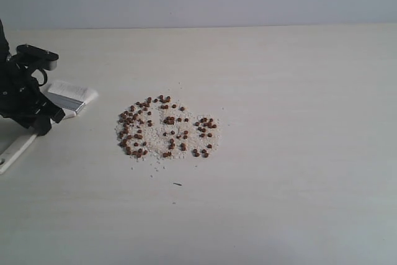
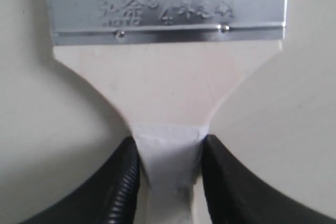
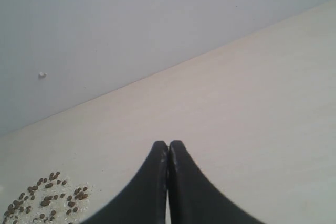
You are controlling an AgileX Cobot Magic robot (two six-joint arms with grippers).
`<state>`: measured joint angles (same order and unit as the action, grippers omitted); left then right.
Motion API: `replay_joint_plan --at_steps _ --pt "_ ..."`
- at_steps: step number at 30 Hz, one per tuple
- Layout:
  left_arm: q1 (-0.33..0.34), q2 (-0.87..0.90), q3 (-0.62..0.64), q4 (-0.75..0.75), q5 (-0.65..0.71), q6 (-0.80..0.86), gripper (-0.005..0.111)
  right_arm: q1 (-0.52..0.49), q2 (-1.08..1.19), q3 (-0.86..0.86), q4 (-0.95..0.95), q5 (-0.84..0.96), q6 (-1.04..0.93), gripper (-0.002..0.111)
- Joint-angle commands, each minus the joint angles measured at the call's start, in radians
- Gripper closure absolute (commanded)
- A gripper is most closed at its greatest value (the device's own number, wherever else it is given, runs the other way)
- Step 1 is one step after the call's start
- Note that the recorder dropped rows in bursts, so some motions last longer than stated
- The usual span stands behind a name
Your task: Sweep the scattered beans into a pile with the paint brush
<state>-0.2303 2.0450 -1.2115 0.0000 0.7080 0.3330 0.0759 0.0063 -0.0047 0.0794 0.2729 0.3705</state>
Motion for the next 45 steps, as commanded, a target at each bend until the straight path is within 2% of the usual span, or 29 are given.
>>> replay_joint_plan --at_steps 1,6,22,26,32,45 --pt "-0.001 -0.003 -0.042 -0.008 0.140 -0.004 0.107 -0.005 -0.006 0.005 -0.002 -0.007 -0.005 0.108" --pt "-0.001 -0.070 -0.092 -0.019 0.258 -0.007 0.107 -0.005 -0.006 0.005 -0.002 -0.007 -0.005 0.108" --pt "-0.001 -0.228 -0.094 -0.064 0.324 0.006 0.107 -0.005 -0.006 0.005 -0.002 -0.007 -0.005 0.108" --pt "-0.001 -0.262 -0.094 -0.123 0.305 0.017 0.107 -0.005 -0.006 0.005 -0.002 -0.007 -0.005 0.108" --pt "-0.001 -0.299 -0.094 -0.307 0.317 0.110 0.107 -0.005 -0.006 0.005 -0.002 -0.007 -0.005 0.108" --pt "-0.001 -0.314 -0.092 -0.472 0.315 0.214 0.107 -0.005 -0.006 0.005 -0.002 -0.007 -0.005 0.108"
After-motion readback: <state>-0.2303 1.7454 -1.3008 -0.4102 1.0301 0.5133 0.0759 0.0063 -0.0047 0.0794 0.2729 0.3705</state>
